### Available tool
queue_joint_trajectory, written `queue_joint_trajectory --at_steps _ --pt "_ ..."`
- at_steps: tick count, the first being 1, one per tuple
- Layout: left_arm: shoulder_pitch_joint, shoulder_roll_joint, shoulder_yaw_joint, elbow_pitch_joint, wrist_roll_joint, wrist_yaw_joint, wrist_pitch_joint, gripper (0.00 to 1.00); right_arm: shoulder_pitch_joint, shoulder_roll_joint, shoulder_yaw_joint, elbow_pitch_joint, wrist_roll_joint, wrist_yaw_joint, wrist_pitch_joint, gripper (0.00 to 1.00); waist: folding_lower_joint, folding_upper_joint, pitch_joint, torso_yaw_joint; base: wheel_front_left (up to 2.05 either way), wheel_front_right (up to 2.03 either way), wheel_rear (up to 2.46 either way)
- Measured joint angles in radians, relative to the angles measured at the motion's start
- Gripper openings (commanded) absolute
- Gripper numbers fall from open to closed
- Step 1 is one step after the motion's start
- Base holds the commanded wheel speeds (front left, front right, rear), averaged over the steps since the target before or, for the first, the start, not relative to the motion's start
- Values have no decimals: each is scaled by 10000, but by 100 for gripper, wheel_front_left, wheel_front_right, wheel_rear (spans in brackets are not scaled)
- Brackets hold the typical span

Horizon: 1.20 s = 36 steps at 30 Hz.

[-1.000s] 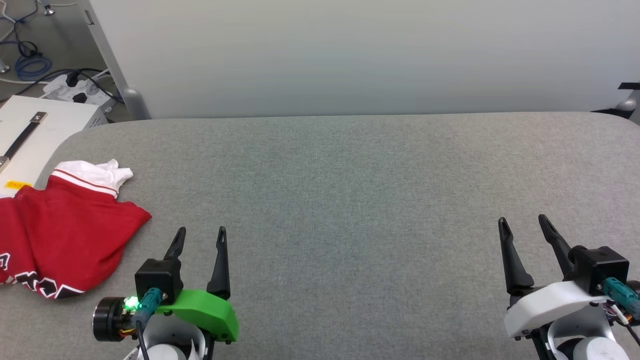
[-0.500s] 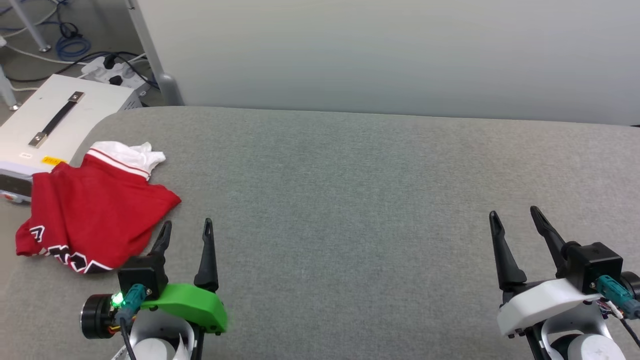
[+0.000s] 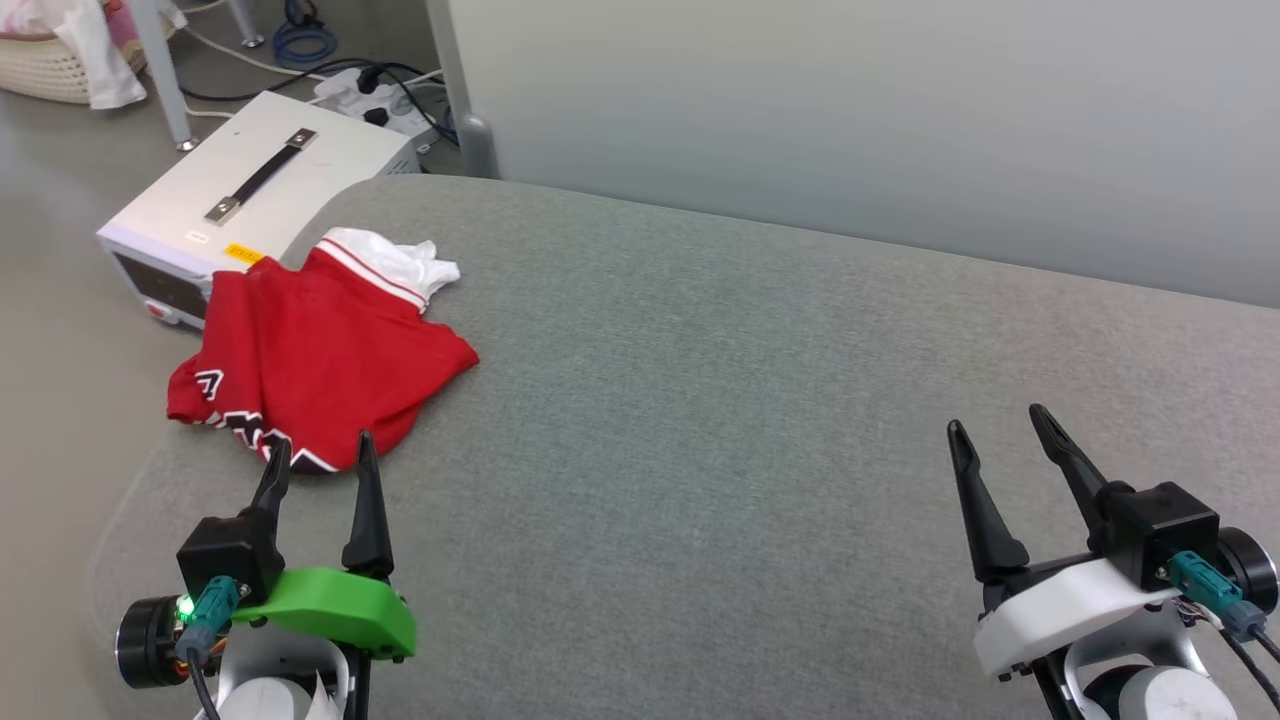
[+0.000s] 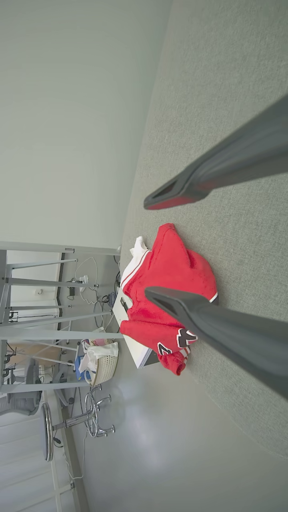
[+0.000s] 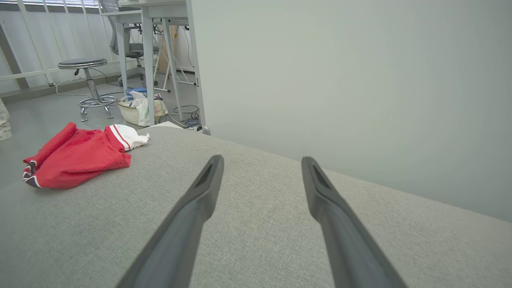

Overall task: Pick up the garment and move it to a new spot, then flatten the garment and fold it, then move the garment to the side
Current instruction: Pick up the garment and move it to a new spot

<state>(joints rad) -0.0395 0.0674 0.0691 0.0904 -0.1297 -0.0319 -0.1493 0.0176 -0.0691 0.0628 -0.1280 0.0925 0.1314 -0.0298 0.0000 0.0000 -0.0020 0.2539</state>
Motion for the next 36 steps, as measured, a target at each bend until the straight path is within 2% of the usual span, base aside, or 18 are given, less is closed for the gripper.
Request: queue_joint_trajectory --at_steps 21,28,36 --pt "43 4 408 -38 -77 12 -439 100 -233 -119 458 -222 98 0 -33 100 0 0 70 2464 0 0 0" --pt "84 4 499 -33 -79 21 -571 100 -267 -178 520 -242 184 0 -58 100 0 0 113 2924 0 0 0" --pt "81 8 510 33 -100 21 -748 100 -511 -339 560 -326 276 0 13 100 0 0 246 3130 0 0 0"
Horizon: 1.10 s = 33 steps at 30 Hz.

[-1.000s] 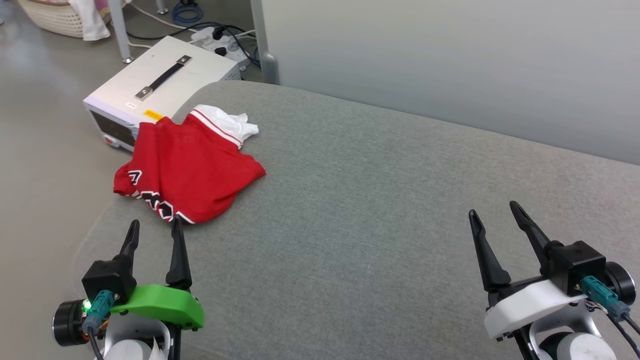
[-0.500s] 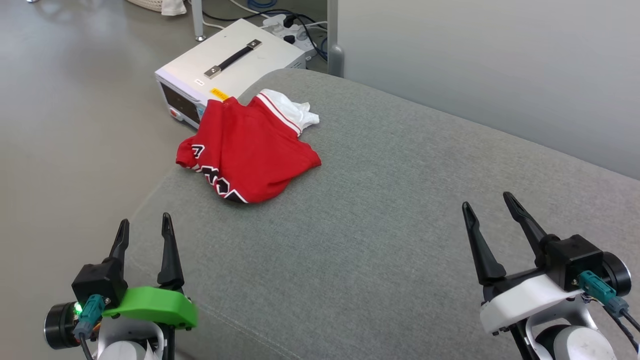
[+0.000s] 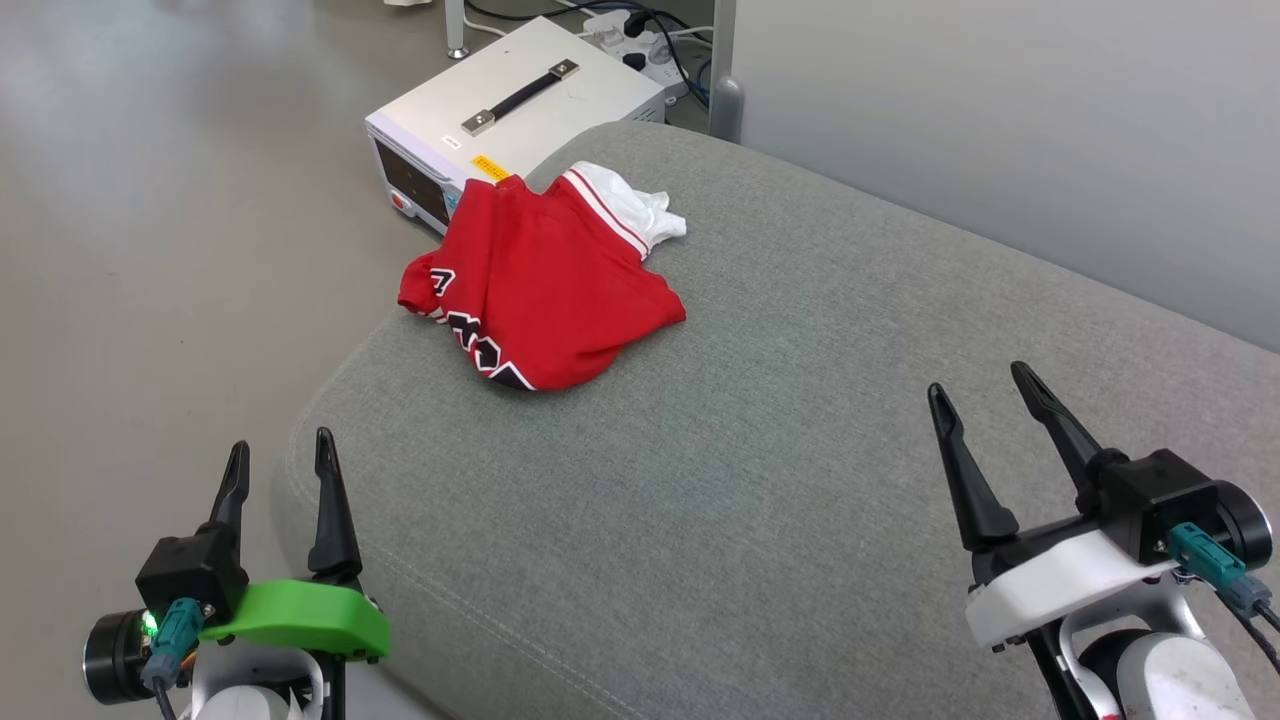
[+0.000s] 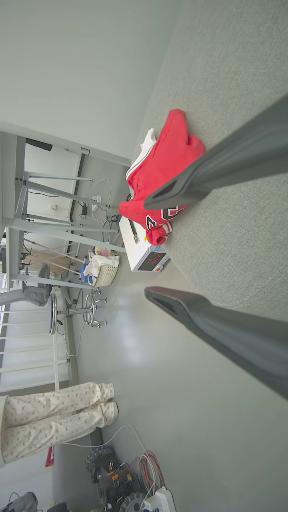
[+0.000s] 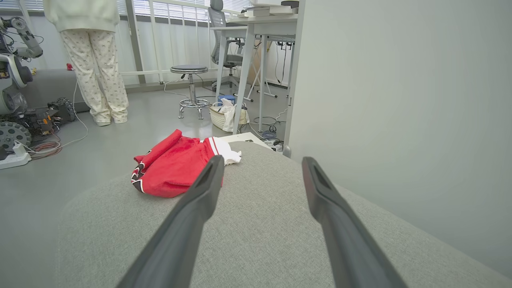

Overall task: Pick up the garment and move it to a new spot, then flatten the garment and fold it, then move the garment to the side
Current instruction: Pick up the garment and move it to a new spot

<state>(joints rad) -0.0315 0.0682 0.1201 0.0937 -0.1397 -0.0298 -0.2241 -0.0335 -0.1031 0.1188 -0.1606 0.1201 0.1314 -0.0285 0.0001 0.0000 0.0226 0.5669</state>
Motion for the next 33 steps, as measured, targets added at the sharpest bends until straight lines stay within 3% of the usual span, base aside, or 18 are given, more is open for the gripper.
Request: queue_joint_trajectory --at_steps 10,20,24,33 --pt "-645 104 -6 454 -234 -4 -144 100 -648 -500 100 -445 125 0 686 100 0 0 629 -208 0 0 0" --pt "-3121 698 138 1755 -1028 -382 527 100 -1347 -1177 -15 -1158 324 0 1229 100 1 0 1706 -1195 0 0 0" --pt "-4341 1118 173 2579 -1534 -648 976 100 -1629 -1279 -92 -1463 347 0 1292 100 1 1 2258 -1652 0 0 0" --pt "-6716 2871 242 5185 -2420 -905 2859 100 -2546 -1396 194 -1638 489 0 1172 100 1 0 3604 -2720 0 0 0"
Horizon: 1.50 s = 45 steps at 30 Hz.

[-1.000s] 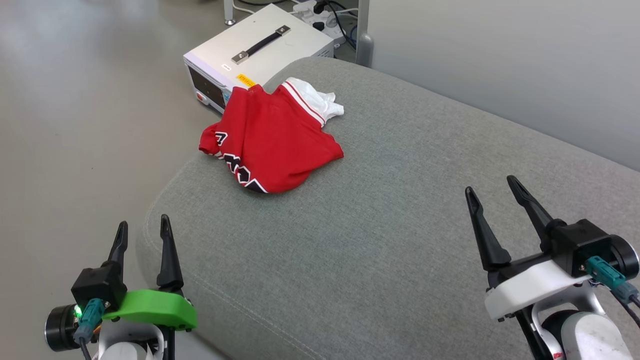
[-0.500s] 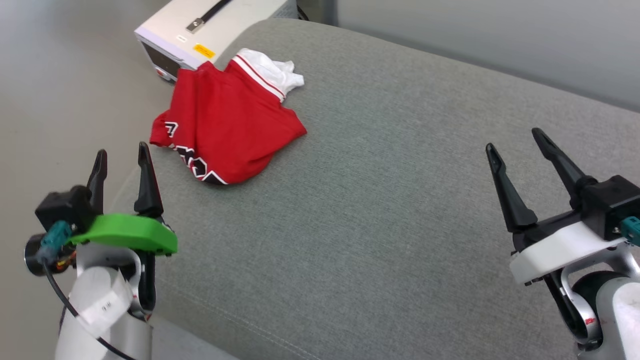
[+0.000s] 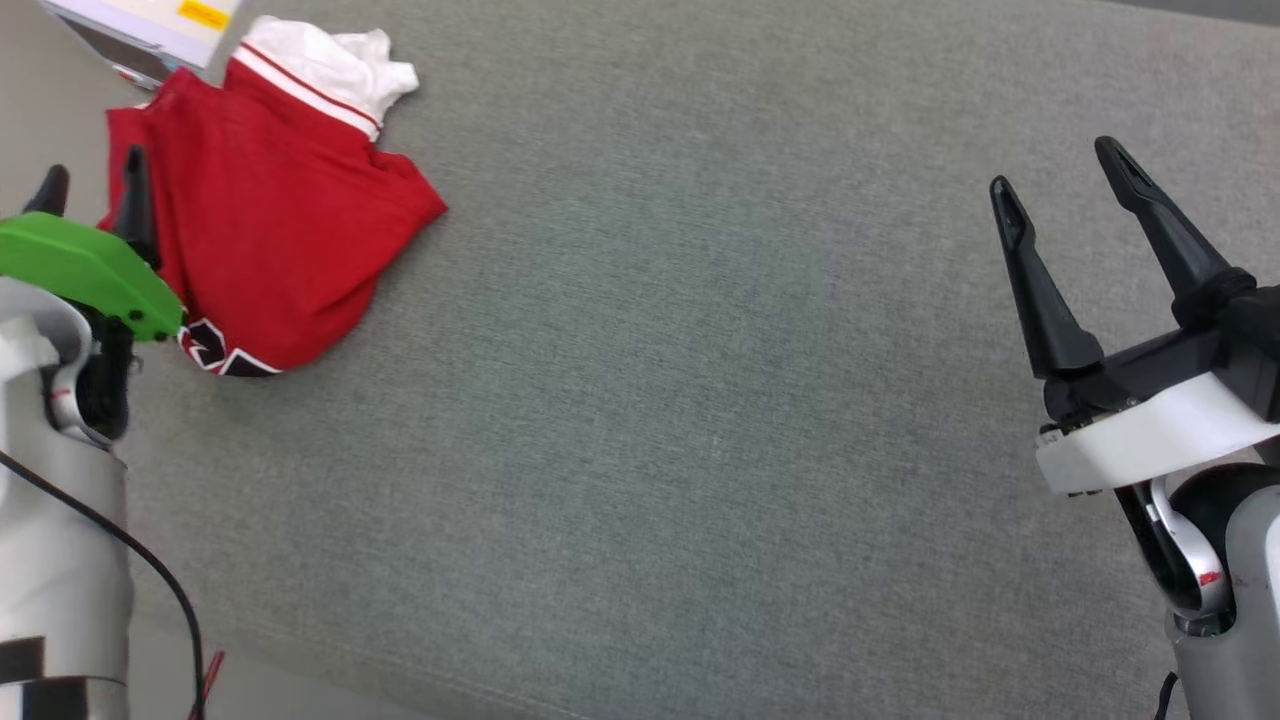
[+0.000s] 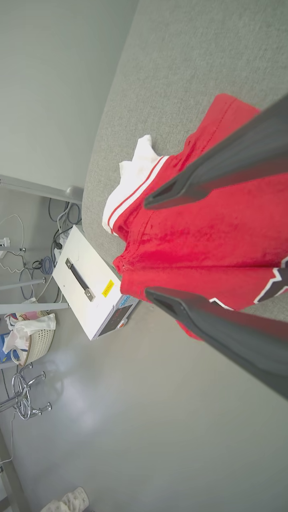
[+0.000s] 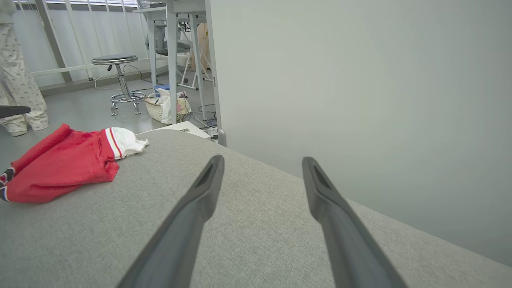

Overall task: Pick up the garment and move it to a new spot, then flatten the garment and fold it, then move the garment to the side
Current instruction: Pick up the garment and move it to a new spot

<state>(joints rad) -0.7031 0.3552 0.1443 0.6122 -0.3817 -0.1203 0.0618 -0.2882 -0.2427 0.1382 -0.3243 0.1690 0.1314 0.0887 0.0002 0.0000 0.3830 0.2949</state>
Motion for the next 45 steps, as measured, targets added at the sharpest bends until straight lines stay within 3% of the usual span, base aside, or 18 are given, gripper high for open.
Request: queue_joint_trajectory --at_steps 10,16,23,24,25,26,32,45 --pt "-1382 1235 -341 1547 -1275 -71 2754 100 -191 -29 -36 -6 138 0 -314 100 -1 0 1385 -980 0 0 0" --pt "-1759 1488 -395 2268 -1764 -59 4268 100 -292 -100 -71 -79 163 0 -328 100 -1 0 2072 -1352 0 0 0" --pt "-2556 1952 -324 2830 -2182 326 6274 100 -498 -132 -46 -144 311 0 -330 100 -3 1 2575 -1630 0 0 0" --pt "-2603 1985 -293 2840 -2197 403 6374 56 -505 -142 -54 -144 311 0 -330 100 -3 1 2611 -1663 0 0 0" --pt "-2609 2011 -282 2834 -2201 435 6374 35 -514 -142 -58 -142 313 0 -330 100 -3 1 2630 -1685 0 0 0" --pt "-2608 2044 -286 2821 -2188 470 6291 0 -518 -144 -67 -142 313 0 -330 100 -3 1 2644 -1708 0 0 0" --pt "-2339 2067 -387 3039 -2052 527 4991 0 -520 -98 -115 4 314 0 -418 100 -2 0 2411 -1744 0 0 0" --pt "-2244 2025 -1104 3856 -1151 127 757 0 41 644 -583 740 293 0 -813 100 -2 0 785 -1696 0 0 0"
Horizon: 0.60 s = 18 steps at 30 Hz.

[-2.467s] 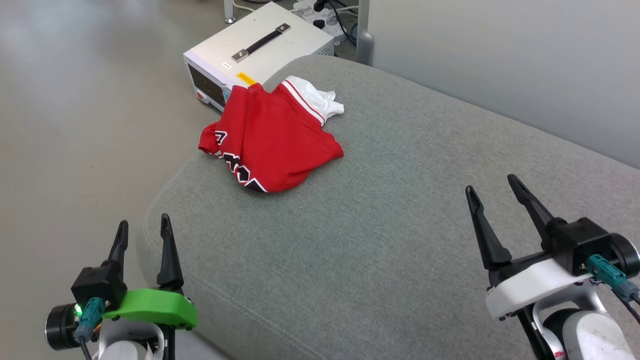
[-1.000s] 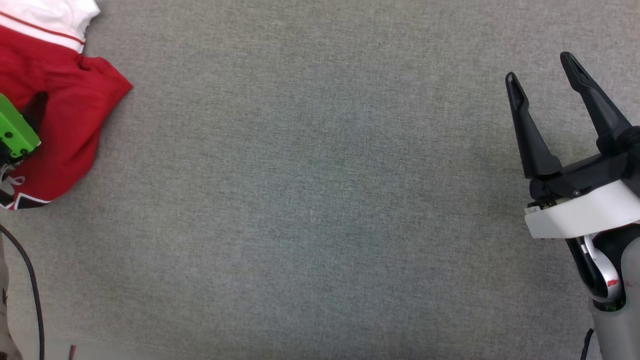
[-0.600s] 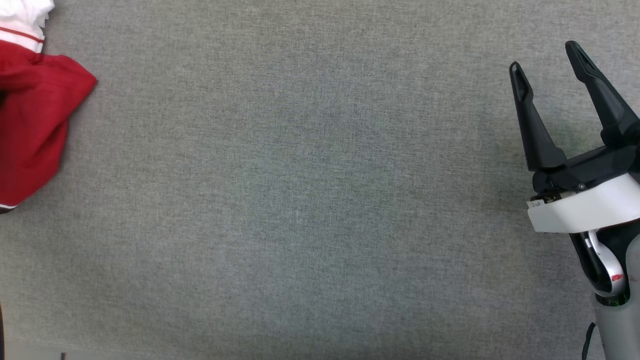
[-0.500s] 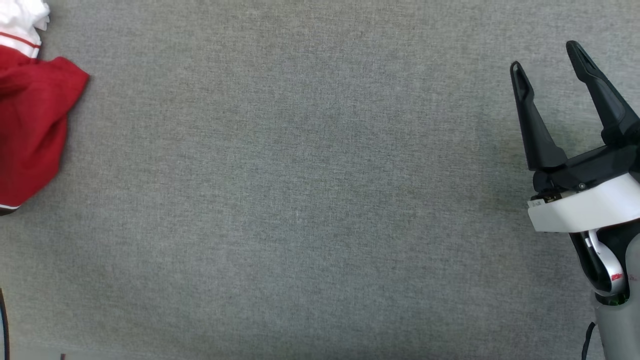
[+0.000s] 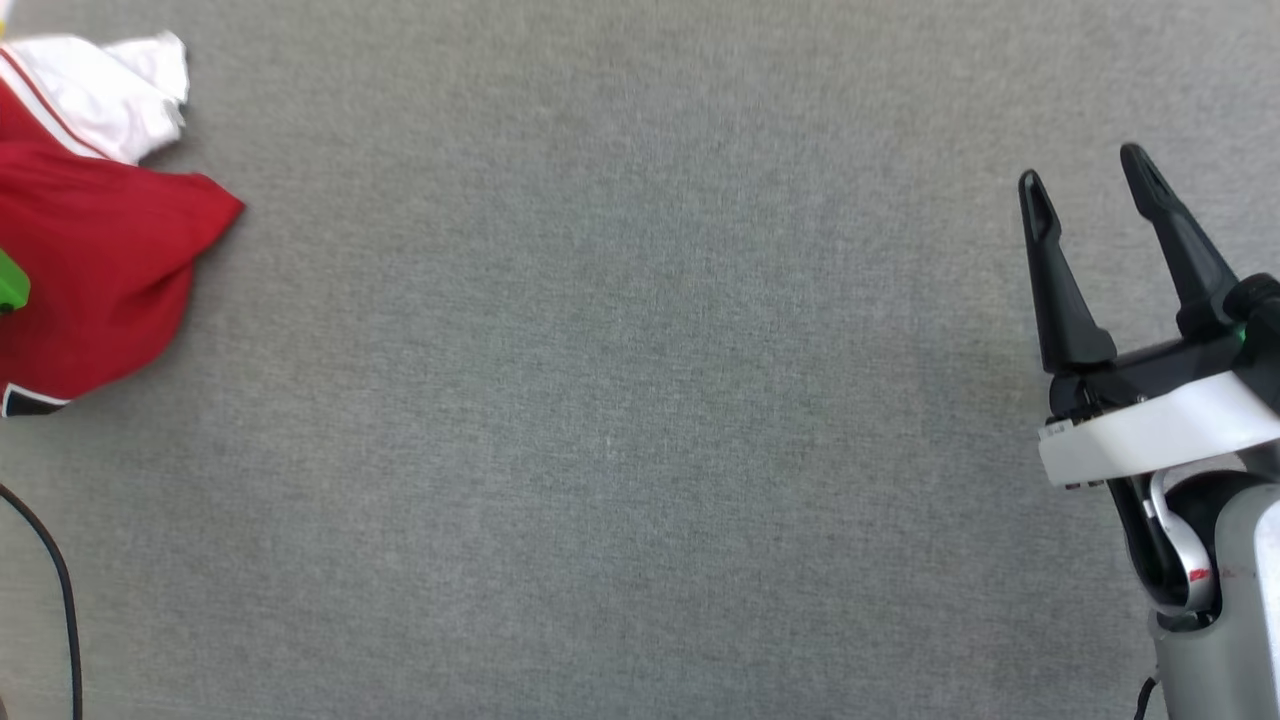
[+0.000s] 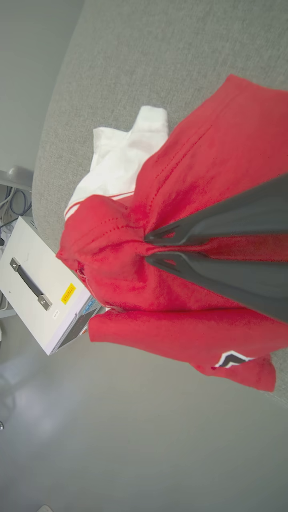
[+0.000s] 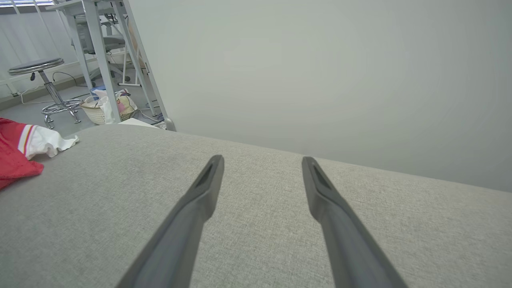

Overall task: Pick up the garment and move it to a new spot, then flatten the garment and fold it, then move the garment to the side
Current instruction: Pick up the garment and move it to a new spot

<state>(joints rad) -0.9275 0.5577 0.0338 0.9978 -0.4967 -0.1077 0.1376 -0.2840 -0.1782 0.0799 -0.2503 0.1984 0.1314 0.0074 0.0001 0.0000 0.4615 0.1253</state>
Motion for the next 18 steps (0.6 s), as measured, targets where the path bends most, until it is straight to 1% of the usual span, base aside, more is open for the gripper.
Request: queue_joint_trajectory --at_steps 5,7,9,15,18 --pt "-196 -117 -665 -17 499 -94 -1218 0 467 339 -345 228 -100 0 -90 100 0 0 -873 -10 0 0 0" --pt "-233 -253 -880 -61 560 -121 -1480 0 636 439 -456 282 -123 0 -115 100 0 0 -1170 -27 0 0 0" --pt "-231 -527 -1170 -174 665 -128 -1737 0 896 529 -571 368 -209 0 -119 100 -1 0 -1587 -67 0 0 0" --pt "-90 -1392 -1910 -1072 763 -173 -1850 0 1547 775 -878 397 -393 0 -73 100 -1 0 -2595 -285 0 0 0" --pt "314 -1875 -2297 -1745 763 -174 -1647 0 1800 825 -1026 376 -445 0 6 100 -1 0 -2997 -499 0 0 0"
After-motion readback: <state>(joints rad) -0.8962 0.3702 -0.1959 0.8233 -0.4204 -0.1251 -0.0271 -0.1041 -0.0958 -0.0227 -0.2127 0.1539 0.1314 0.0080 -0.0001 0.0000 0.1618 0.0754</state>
